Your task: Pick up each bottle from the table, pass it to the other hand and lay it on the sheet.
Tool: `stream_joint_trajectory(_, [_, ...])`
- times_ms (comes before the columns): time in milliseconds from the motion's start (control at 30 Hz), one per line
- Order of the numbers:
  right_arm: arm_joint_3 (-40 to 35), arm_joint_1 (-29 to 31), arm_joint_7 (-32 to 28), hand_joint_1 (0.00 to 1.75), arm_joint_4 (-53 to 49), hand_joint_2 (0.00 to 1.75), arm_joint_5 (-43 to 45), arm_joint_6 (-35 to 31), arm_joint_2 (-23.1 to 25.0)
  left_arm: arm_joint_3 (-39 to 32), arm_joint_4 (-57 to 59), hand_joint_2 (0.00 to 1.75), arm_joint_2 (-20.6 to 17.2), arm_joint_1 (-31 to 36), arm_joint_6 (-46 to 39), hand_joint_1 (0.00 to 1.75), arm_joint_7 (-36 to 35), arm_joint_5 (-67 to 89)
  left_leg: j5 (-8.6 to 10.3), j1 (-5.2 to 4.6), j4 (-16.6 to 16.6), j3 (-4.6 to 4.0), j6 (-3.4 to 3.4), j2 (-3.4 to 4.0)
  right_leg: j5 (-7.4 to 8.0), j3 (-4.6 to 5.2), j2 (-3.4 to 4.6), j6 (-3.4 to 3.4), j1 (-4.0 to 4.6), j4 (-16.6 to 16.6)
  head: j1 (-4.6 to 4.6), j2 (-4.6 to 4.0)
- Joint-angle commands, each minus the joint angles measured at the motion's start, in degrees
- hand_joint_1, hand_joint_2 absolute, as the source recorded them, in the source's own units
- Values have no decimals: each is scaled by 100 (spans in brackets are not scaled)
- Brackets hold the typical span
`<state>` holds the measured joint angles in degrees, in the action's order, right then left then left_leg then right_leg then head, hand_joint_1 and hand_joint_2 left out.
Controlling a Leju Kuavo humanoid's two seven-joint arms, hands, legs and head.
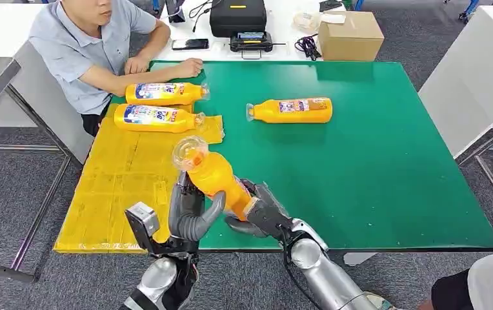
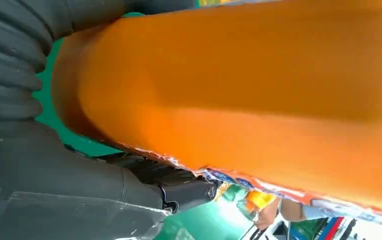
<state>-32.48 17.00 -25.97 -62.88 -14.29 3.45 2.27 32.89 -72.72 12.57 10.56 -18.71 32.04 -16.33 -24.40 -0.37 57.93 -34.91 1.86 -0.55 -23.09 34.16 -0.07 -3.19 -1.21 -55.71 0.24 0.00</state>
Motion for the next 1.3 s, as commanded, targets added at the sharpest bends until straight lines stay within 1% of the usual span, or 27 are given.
stream_joint_trajectory(33, [-125,254,81,30,380,175,-49,-74,-90,307,576,175,-86,318,-215,175,-22,357,-2,2,-5,13,-7,-1,-2,-13,-3,9,3,4,0,0])
stream_joint_trajectory(67, [-125,254,81,30,380,175,-49,-74,-90,307,576,175,-86,318,-215,175,-22,357,-7,8,-1,22,-11,2,-6,-24,-2,14,9,5,0,0])
stream_joint_trajectory(133, [-125,254,81,30,380,175,-49,-74,-90,307,576,175,-86,318,-215,175,-22,357,-3,1,-4,14,-7,4,-3,-13,1,9,2,3,-2,0])
stream_joint_trajectory(167, [-99,235,118,0,388,175,-66,-124,-85,288,559,175,-96,312,-342,175,44,482,-8,7,-4,26,-12,7,-5,-26,3,15,8,6,0,0])
stream_joint_trajectory(233, [-60,212,175,0,418,175,-133,-223,-81,249,495,175,-106,285,-536,175,143,709,-2,2,-3,12,-7,1,-3,-12,-2,8,3,4,0,0])
stream_joint_trajectory(267, [2,170,182,0,428,175,-119,-270,-70,234,435,175,-137,267,-727,175,194,909,-9,8,-1,24,-12,5,-7,-26,1,15,9,5,0,0])
stream_joint_trajectory(333, [36,109,191,0,450,175,-276,-457,-87,179,315,175,-179,204,-971,175,173,1229,-3,4,-4,14,-7,2,-3,-14,0,9,5,5,0,0])
stream_joint_trajectory(367, [68,88,179,0,461,175,-282,-476,-78,161,283,175,-202,189,-1029,175,178,1344,-9,9,-4,27,-13,5,-7,-29,0,16,10,8,0,0])
stream_joint_trajectory(433, [137,49,175,0,483,175,-436,-641,-54,101,136,175,-232,132,-1149,175,174,1682,-3,4,-6,16,-8,1,-3,-17,-1,10,5,7,0,0])
stream_joint_trajectory(467, [168,33,176,0,486,175,-441,-641,-43,76,60,175,-252,105,-1182,175,155,1790,-9,8,-6,29,-13,5,-7,-29,2,16,10,8,0,0])
stream_joint_trajectory(633, [255,-45,173,0,464,175,-519,-708,-29,-68,-271,175,-238,-58,-1168,175,-8,2023,-6,5,-3,15,-8,6,-3,-15,4,10,6,5,0,0])
stream_joint_trajectory(667, [275,-56,171,0,457,175,-527,-708,-21,-83,-280,175,-236,-70,-1168,175,-30,2073,-14,10,-1,27,-14,12,-9,-28,7,17,11,4,-2,0])
stream_joint_trajectory(700, [308,-72,169,0,453,175,-536,-698,-11,-90,-248,175,-260,-52,-1338,175,-38,2366,-7,5,-3,18,-9,7,-5,-18,4,11,6,4,0,0])
stream_joint_trajectory(767, [328,-124,128,0,419,175,-651,-774,-32,-196,-108,175,-304,8,-1660,175,-237,2877,-9,7,-4,23,-12,9,-6,-23,5,15,8,4,0,0])
stream_joint_trajectory(800, [364,-180,105,0,365,175,-690,-822,-48,-224,29,175,-367,60,-1720,175,-449,3169,-7,7,-3,20,-11,9,-4,-20,6,14,8,4,0,0])
stream_joint_trajectory(833, [441,-289,55,0,234,175,-764,-863,-67,-305,253,175,-436,143,-1959,175,-809,3980,-3,3,-5,14,-8,5,-2,-14,3,9,4,6,0,0])
stream_joint_trajectory(867, [463,-330,45,0,177,175,-820,-878,-84,-391,376,175,-457,175,-2060,175,-932,4331,-8,9,-7,29,-14,6,-5,-30,2,17,10,10,0,0])
stream_joint_trajectory(933, [588,-544,-17,0,-148,175,-995,-958,-98,-719,686,175,-498,244,-2069,175,-1226,5039,-2,6,-9,20,-9,0,-2,-20,-2,11,6,9,0,0])
stream_joint_trajectory(967, [605,-587,-17,0,-209,175,-1019,-959,-93,-787,691,175,-503,235,-2039,175,-1218,5050,-5,9,-10,31,-15,2,-5,-31,-2,18,10,11,-2,0])
stream_joint_trajectory(1033, [619,-745,-29,0,-472,175,-1135,-976,-86,-1024,676,175,-549,224,-2067,175,-1221,5301,-2,3,-7,16,-8,2,-3,-13,0,10,3,5,0,0])
stream_joint_trajectory(1167, [619,-745,-29,0,-472,175,-1135,-976,-86,-1024,676,175,-549,224,-2067,175,-1221,5301,-10,10,-3,26,-14,9,-8,-25,4,17,11,4,0,0])
stream_joint_trajectory(1267, [627,-741,-26,0,-461,175,-1141,-968,-73,-1042,626,175,-524,203,-2027,175,-1229,5349,-3,5,-3,11,-7,3,-3,-10,0,9,5,3,0,0])
stream_joint_trajectory(1300, [604,-728,-31,0,-439,175,-1199,-939,-89,-1122,608,175,-506,188,-2129,175,-1288,5650,-7,8,-1,19,-10,6,-6,-17,2,13,8,4,0,0])
